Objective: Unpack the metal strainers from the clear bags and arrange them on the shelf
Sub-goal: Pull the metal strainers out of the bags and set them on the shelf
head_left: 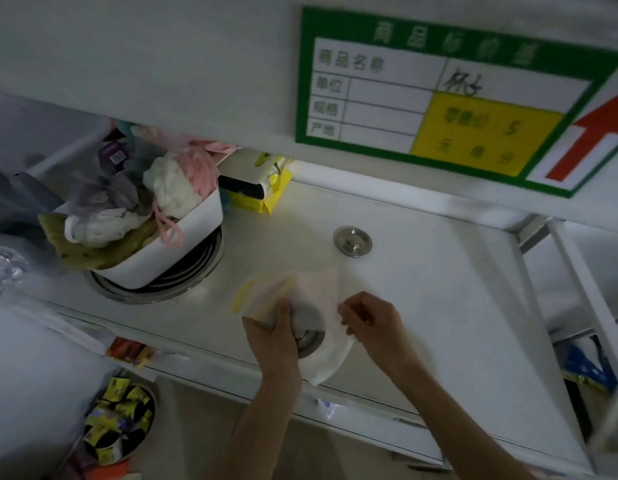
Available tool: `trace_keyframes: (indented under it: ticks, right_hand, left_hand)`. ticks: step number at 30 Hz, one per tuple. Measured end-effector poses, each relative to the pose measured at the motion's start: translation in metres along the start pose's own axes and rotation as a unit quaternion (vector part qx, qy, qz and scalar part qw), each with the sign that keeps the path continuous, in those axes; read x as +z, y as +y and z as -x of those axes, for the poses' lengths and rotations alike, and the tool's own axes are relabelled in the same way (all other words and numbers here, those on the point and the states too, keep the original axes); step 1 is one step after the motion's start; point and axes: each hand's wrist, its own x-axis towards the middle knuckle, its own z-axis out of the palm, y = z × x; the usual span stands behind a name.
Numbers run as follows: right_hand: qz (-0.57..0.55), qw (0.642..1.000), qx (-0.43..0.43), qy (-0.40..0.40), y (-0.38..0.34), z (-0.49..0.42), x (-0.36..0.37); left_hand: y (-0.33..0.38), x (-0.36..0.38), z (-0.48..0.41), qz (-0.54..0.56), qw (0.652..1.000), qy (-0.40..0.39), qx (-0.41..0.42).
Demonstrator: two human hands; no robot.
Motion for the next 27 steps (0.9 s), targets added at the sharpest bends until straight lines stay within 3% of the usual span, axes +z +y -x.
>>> trace_keyframes:
  ticks: [5,15,21,25,27]
  right_hand:
    - [0.039,0.996,-0.016,-0.08,-0.006,0.022,0.005]
    - [-0.051,0.991,0.099,-0.07,0.013,0.015,-0.002]
    - [-0.073,0.986,0.094,-0.113,0.009,0.013,0.009]
    - [-0.148,0.975,0.117,-0.12,0.008,0.012,0.012]
    - [-0.118,0.979,0.102,-0.134,0.013,0.012,0.015]
  left_hand:
    - [-0.013,0.013,0.003,-0.007,1.0,-0.012,0.022]
    - [-0.017,0.021,0.005,-0.005,0.997,0.015,0.072]
    - [-0.022,0.024,0.01,-0.021,0.996,0.024,0.078]
    - [-0.023,0.021,0.008,-0.014,0.995,0.038,0.089]
    - [-0.021,0.02,0.007,-0.003,0.995,0.035,0.088]
